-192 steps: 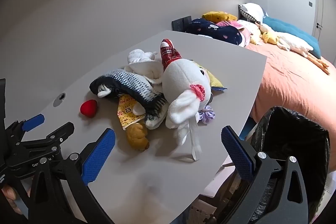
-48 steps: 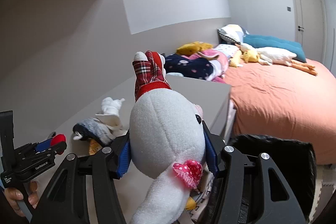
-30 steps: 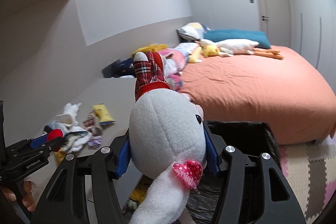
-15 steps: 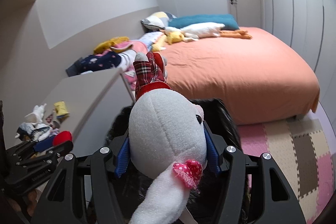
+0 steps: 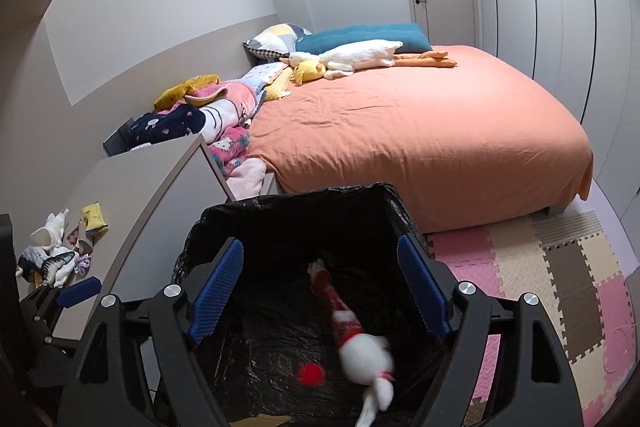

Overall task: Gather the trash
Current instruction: 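Carry both plushes over the black bin and open both tools to drop them, then grasp the blue fish plush with the left tool while the right tool grasps the yellow snack bag, then carry the fish and snack bag over the bin and open both tools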

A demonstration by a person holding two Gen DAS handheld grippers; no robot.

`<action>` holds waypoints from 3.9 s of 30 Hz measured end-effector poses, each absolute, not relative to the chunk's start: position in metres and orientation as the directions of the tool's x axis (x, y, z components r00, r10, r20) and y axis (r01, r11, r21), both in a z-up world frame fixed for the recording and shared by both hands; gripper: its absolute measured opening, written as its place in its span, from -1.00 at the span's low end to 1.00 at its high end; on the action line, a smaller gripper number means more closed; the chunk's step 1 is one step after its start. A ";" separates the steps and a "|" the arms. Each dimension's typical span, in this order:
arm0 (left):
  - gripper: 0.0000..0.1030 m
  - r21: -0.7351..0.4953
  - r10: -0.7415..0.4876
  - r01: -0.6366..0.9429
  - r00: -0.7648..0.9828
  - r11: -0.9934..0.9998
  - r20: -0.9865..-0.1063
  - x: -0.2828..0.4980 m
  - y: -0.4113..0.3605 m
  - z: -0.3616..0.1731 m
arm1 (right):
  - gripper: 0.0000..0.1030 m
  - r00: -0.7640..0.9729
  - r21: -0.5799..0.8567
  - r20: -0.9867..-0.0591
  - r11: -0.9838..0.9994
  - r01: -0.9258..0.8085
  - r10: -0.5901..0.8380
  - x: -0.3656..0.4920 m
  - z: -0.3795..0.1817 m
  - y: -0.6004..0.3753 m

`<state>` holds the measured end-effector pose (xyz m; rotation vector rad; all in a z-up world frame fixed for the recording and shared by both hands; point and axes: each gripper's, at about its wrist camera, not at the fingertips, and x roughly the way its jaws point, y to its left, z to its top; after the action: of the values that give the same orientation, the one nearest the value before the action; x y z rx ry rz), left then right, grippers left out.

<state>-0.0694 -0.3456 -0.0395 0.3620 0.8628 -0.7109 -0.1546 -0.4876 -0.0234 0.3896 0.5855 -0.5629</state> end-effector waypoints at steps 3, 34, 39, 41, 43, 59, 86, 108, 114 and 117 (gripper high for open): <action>0.87 -0.003 -0.413 0.677 0.446 0.736 -0.794 -0.062 -0.338 -0.040 | 0.55 0.696 0.188 -0.615 0.788 0.586 -0.371 -0.151 -0.024 -0.486; 0.87 -0.005 -0.260 0.395 0.595 0.919 -0.760 0.031 -0.193 -0.003 | 0.55 0.746 0.174 -0.645 0.918 0.355 -0.166 -0.025 -0.019 -0.395; 0.87 -0.020 -0.223 0.317 0.621 0.948 -0.751 0.046 -0.160 0.008 | 0.55 0.754 0.173 -0.645 0.939 0.297 -0.119 0.004 -0.016 -0.374; 0.87 -0.022 -0.196 0.272 0.631 0.962 -0.751 0.054 -0.145 0.012 | 0.55 0.758 0.172 -0.644 0.947 0.272 -0.100 0.016 -0.014 -0.365; 0.87 -0.029 -0.165 0.220 0.631 0.975 -0.758 0.062 -0.127 0.015 | 0.55 0.758 0.168 -0.647 0.954 0.249 -0.084 0.028 -0.013 -0.357; 0.87 -0.120 -0.074 -0.040 0.587 0.992 -0.806 0.125 -0.021 -0.002 | 0.55 0.712 0.146 -0.702 0.984 0.104 0.029 0.138 -0.027 -0.305; -0.29 -0.357 -0.303 0.007 0.548 0.934 -0.780 0.164 -0.007 -0.035 | -0.64 0.603 0.075 -0.795 0.997 -0.011 0.066 0.214 -0.062 -0.264; -0.37 -0.314 -0.285 0.106 0.740 0.944 -0.609 0.108 -0.009 0.050 | -0.65 0.696 0.157 -0.714 0.986 0.053 0.076 0.152 -0.007 -0.296; -0.37 -0.321 -0.313 0.145 0.761 0.936 -0.568 0.081 -0.015 0.068 | -0.65 0.721 0.169 -0.689 0.983 0.069 0.067 0.131 0.006 -0.306; -0.37 -0.312 -0.321 0.164 0.761 0.936 -0.564 0.070 -0.024 0.072 | -0.65 0.731 0.171 -0.680 0.982 0.076 0.062 0.119 0.011 -0.311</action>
<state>0.0697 -0.0235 0.0718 -0.2520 0.6557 -0.2669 0.1186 -0.3113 0.0108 0.1929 0.7522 -0.0080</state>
